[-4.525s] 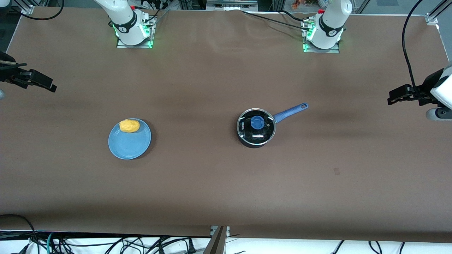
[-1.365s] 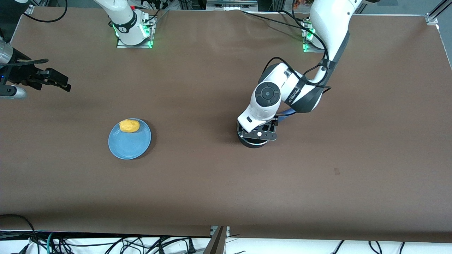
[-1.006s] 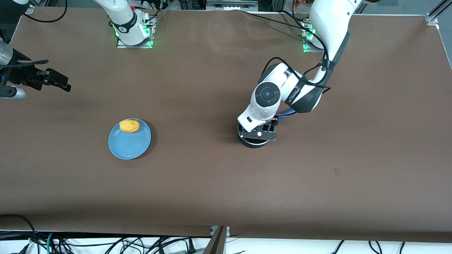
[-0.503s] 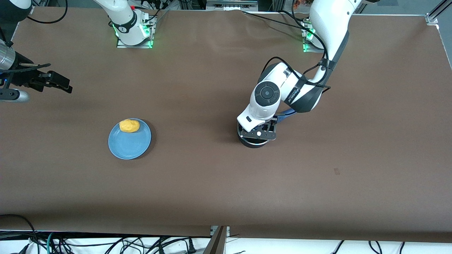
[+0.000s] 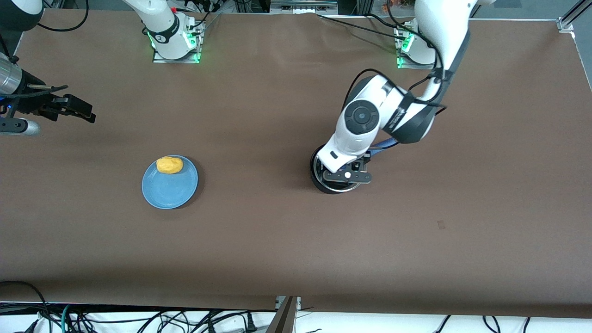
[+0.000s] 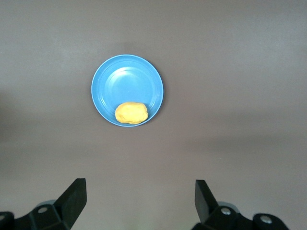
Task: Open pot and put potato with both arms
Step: 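Lift the lid with the left gripper while the right gripper reaches the potato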
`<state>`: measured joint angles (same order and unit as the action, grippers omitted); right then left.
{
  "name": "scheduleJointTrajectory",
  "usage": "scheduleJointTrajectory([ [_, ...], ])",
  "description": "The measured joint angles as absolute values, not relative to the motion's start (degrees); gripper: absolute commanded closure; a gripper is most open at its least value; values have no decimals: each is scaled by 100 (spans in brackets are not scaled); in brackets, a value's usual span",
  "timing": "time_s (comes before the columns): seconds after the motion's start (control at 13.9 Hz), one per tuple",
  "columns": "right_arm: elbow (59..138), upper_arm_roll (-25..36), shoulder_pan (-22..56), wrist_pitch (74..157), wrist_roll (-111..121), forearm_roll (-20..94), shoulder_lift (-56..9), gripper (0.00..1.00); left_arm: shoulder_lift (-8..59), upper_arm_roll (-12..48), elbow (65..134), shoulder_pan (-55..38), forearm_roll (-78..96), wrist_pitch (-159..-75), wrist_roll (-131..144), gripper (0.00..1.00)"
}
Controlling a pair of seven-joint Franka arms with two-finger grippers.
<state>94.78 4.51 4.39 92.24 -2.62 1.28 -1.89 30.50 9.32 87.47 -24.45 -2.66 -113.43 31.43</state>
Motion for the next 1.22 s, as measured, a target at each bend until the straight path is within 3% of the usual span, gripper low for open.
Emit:
scheduleJointTrajectory([
  [0.43,9501,449,442,9008,-260,126,-834,0,2351,825,8961,-1258,-253,-10948,2132,58],
  [0.57,9592,448,448,9088,-264,127,-947,0,2182,545,9103,-785,-248,-10881,1196,59],
  [0.86,10056,450,459,9832,-1360,147,-1268,0,2137,-420,9348,-242,-228,-10829,-847,60],
  [1.08,10225,447,467,10483,-2390,531,-1786,0,2193,-707,9613,73,-223,-11011,-1503,60],
  [1.22,10275,444,476,10940,-2777,888,-2224,0,2275,-739,10023,302,-223,-11657,-1795,60],
])
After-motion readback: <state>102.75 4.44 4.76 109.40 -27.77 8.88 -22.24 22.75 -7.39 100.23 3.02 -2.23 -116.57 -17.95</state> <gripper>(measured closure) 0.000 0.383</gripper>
